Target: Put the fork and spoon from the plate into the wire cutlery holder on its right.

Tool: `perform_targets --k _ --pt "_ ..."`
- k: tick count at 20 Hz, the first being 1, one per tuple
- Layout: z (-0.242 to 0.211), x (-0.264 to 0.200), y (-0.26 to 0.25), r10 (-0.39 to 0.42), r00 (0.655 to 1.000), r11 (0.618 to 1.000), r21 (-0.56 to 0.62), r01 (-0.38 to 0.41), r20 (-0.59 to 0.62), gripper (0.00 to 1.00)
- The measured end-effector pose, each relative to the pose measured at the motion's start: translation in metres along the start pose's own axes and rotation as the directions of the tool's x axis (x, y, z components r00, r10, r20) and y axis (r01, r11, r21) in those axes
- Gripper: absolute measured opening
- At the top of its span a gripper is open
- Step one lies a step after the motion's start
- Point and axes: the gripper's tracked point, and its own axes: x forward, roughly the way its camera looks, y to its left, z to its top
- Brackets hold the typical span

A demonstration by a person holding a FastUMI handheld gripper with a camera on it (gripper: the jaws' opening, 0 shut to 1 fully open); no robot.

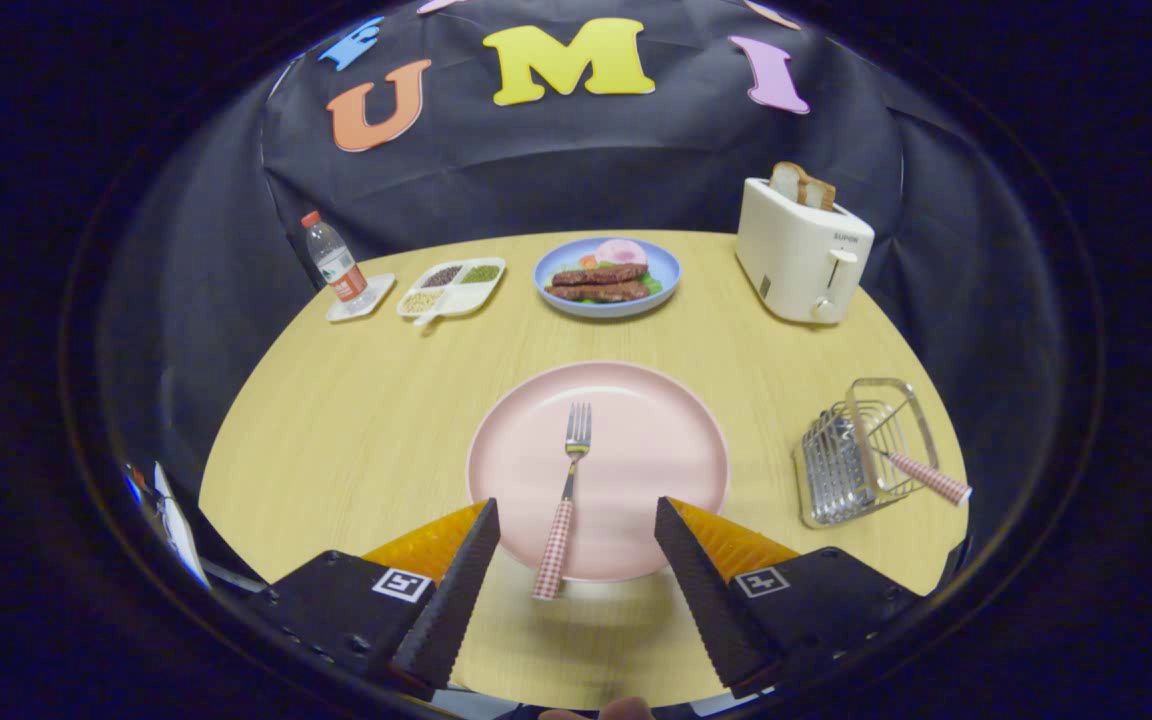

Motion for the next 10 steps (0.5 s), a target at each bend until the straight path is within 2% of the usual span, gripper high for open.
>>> perform_targets --k 6,7,10 --pt "-0.021 0.031 0.004 -0.058 0.997 0.998 -0.014 0.057 -0.054 0.93" --pt "-0.021 0.033 0.004 -0.063 0.996 0.998 -0.017 0.062 -0.060 0.91" --pt "-0.024 0.041 0.000 -0.090 0.993 0.996 -0.027 0.088 -0.081 0.78"
